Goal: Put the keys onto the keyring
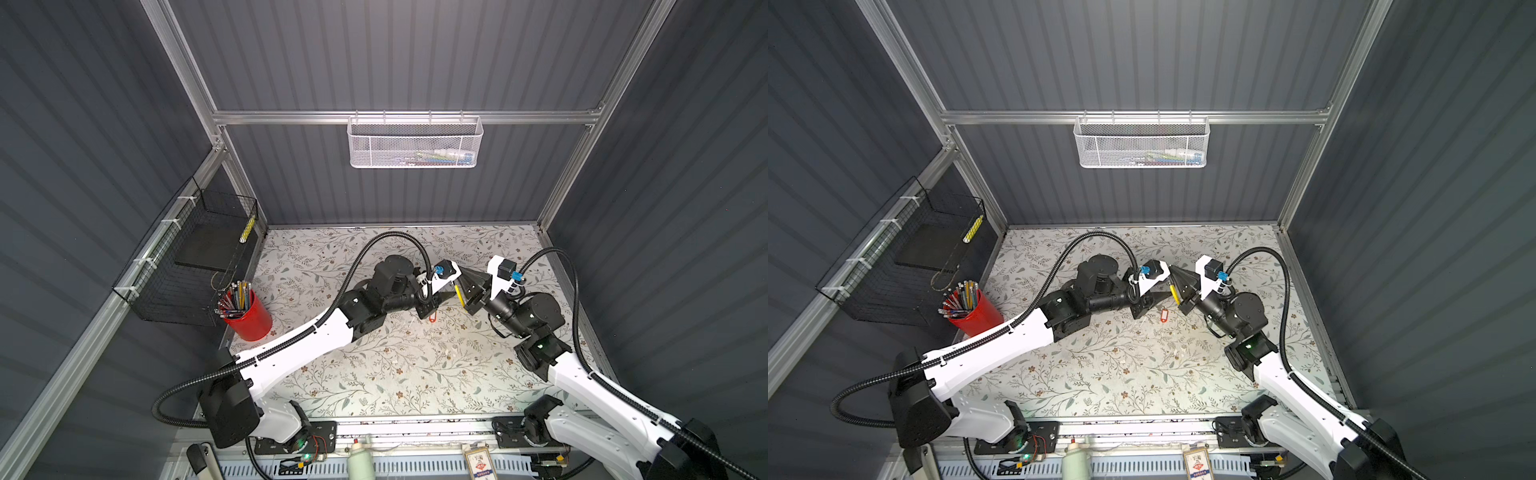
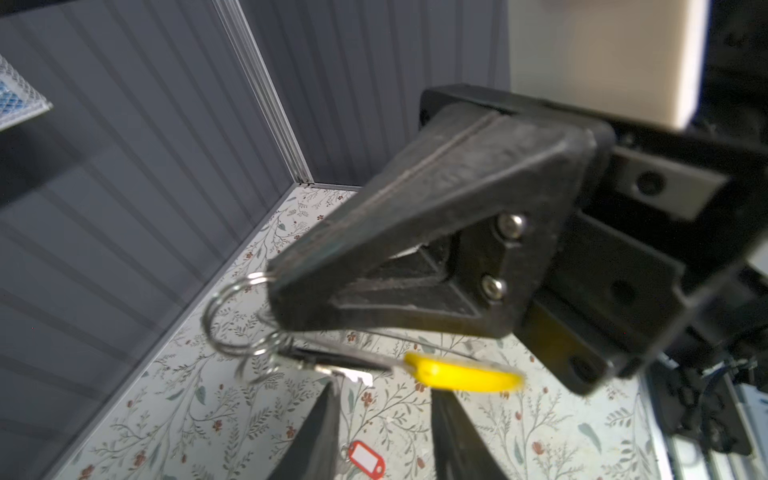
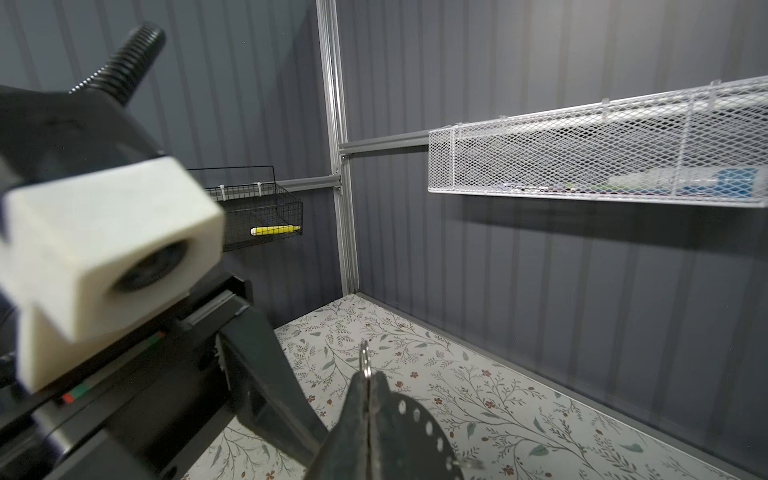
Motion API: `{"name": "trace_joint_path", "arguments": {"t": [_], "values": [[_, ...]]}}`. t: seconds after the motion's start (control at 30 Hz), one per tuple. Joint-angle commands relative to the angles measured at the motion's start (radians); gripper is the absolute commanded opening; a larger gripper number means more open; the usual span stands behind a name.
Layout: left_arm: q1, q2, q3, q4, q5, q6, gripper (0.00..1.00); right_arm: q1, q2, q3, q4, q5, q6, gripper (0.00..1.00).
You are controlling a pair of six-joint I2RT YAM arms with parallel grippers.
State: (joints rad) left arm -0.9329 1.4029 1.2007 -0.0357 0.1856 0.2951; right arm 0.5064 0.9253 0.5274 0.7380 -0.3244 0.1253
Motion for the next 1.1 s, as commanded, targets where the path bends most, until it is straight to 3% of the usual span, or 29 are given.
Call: {"name": "trace_joint_path", "arguments": {"t": [0.0, 0.17, 0.37, 0.43, 0.63, 0.77, 1.07], "values": [[0.003, -0.074, -0.033, 0.011, -0.097, 0.050, 0.54, -0.009, -0.004, 0.005, 0.005, -0.048, -0.023, 0.00], [0.054, -0.124, -0.026, -0.081, -0.096, 0.105, 0.56, -0.043, 0.011, -0.020, 0.069, -0.134, -0.011, 0.00], [0.185, -0.149, 0.007, -0.116, 0.135, 0.097, 0.49, -0.092, 0.056, -0.033, 0.195, -0.341, 0.038, 0.00], [0.192, -0.121, 0.060, -0.181, 0.241, 0.129, 0.47, -0.101, 0.079, -0.030, 0.234, -0.398, 0.052, 0.00], [0.196, -0.067, 0.130, -0.253, 0.400, 0.160, 0.44, -0.105, 0.130, -0.029, 0.360, -0.496, 0.103, 0.00], [0.196, -0.048, 0.144, -0.257, 0.459, 0.158, 0.35, -0.105, 0.148, -0.020, 0.381, -0.536, 0.129, 0.00], [0.195, -0.022, 0.157, -0.266, 0.491, 0.157, 0.29, -0.105, 0.169, -0.014, 0.442, -0.570, 0.172, 0.00]]}}
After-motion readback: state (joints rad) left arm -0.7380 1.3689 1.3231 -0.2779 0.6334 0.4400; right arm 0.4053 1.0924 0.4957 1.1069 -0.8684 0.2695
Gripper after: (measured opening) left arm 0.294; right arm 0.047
